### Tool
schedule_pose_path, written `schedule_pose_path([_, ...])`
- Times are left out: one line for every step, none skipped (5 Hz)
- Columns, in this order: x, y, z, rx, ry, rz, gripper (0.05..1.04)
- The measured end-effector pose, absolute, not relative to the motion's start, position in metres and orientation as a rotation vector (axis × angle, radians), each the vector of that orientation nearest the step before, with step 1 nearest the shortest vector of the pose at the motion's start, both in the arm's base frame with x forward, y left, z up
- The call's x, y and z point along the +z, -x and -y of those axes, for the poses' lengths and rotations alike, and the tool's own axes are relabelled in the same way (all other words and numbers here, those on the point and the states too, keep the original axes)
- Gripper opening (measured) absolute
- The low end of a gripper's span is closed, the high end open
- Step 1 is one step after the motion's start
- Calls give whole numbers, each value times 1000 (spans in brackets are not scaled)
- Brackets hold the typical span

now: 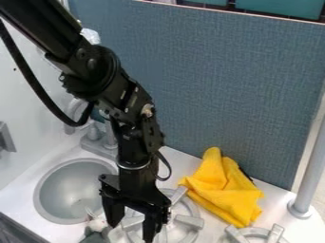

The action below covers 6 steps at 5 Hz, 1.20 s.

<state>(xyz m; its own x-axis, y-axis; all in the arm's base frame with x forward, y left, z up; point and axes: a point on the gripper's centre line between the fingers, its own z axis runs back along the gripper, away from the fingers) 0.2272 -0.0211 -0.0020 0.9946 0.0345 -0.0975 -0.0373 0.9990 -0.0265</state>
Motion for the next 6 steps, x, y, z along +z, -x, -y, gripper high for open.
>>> schedule_pose_path([-7, -224, 20, 37, 26, -115, 1002])
schedule_pose_path([-14, -219, -18, 138, 15, -95, 1002])
schedule_pose_path([-18, -211, -38, 209, -33, -88, 1002])
schedule_pose_path([-27, -205, -47, 256, -93, -124, 1002])
schedule_pose_path([-42, -214, -59, 287, -95, -104, 1002])
schedule_pose_path([-58, -227, -66, 297, -78, -76, 1002])
